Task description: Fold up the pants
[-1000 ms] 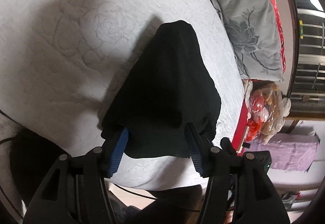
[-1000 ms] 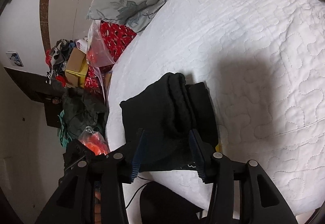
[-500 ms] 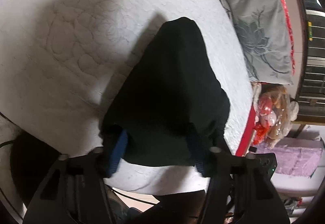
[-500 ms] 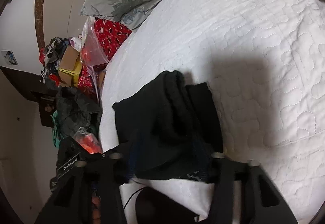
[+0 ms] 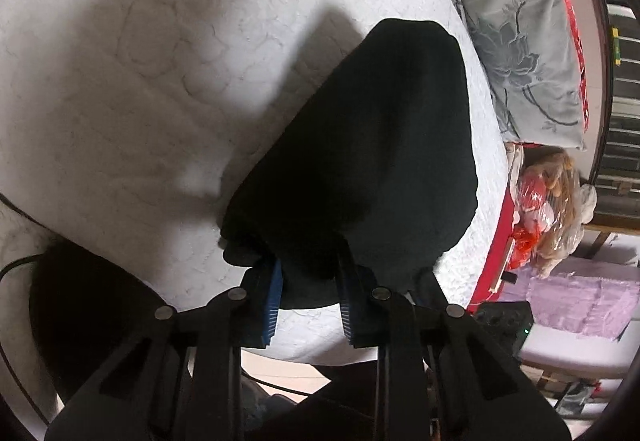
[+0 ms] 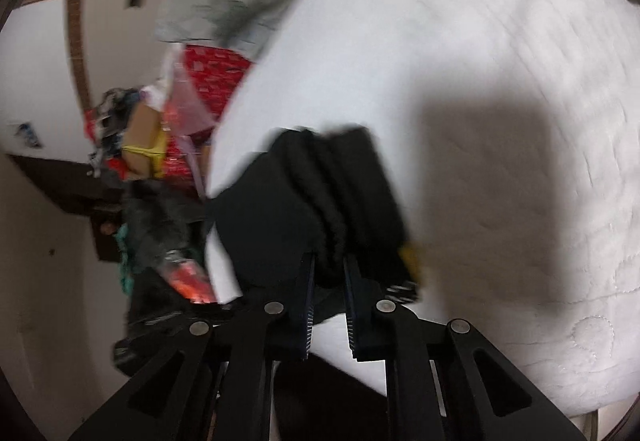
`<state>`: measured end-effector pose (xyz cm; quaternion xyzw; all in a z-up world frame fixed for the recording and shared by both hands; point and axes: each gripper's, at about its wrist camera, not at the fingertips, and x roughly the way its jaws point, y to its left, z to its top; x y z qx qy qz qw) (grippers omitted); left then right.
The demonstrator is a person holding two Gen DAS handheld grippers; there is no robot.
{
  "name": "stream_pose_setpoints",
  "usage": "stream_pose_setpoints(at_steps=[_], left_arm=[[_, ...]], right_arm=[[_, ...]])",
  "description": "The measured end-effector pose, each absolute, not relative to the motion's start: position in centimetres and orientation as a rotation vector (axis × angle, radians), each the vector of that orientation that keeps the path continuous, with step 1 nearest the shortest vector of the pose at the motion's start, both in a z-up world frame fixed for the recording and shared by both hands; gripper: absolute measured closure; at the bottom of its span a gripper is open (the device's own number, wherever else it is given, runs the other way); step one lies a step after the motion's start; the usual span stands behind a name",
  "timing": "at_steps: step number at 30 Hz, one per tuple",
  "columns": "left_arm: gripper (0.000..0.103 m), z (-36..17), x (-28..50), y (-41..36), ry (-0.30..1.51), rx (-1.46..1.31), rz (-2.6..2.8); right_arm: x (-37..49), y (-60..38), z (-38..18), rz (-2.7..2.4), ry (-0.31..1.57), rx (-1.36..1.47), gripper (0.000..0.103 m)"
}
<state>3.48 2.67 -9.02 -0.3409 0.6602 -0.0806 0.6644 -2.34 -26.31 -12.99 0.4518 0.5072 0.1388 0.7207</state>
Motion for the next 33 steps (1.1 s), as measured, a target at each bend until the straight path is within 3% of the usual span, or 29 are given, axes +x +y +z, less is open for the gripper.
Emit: stream_pose_setpoints(at_steps=[6, 10, 11, 14, 21, 22, 24, 25, 29, 33], left_arm=[[0.080, -5.9, 3.0, 2.8, 1.441, -0.687, -0.237], [0.078, -3.3, 3.0, 3.7, 1.357, -0.653, -0.278], [0.077, -2.6, 3.7, 3.9, 1.325, -0.623, -0.263], [0.066, -2.4, 6.0, 4.3, 1.290, -0.584, -0.236], [0.066, -4.8, 10.3, 3.6, 1.306, -0.505, -0.201], [0.066, -5.0, 10.5, 3.2, 1.311, -0.495, -0.186], [0.066, -5.7, 11.4, 2.7, 1.326, -0.489, -0.162], [0.066, -5.7, 11.6, 2.4, 1.325, -0.485, -0.153], [0.066, -6.9, 12.3, 1.0, 1.329, -0.407, -0.111], [0.062, -7.5, 12.1, 0.5, 1.329, -0.373, -0.094]], right_arm=[[-1.9, -26.2, -10.5, 0.375, 1.094, 0.948, 0.081], [-1.2, -27.6, -7.0, 0.356, 0.982, 0.876, 0.050], [-0.8, -27.6, -6.8, 0.346, 0.976, 0.859, 0.048], [0.8, -26.9, -6.8, 0.326, 0.988, 0.820, 0.048], [3.3, -25.3, -9.4, 0.258, 1.036, 0.769, 0.048], [3.5, -25.3, -9.6, 0.261, 1.034, 0.767, 0.050], [3.9, -24.7, -9.9, 0.289, 1.040, 0.734, 0.079], [4.0, -24.5, -9.8, 0.294, 1.043, 0.715, 0.083], [3.7, -26.1, -9.5, 0.272, 1.001, 0.726, 0.088], [3.8, -26.4, -11.1, 0.241, 1.035, 0.719, 0.087]])
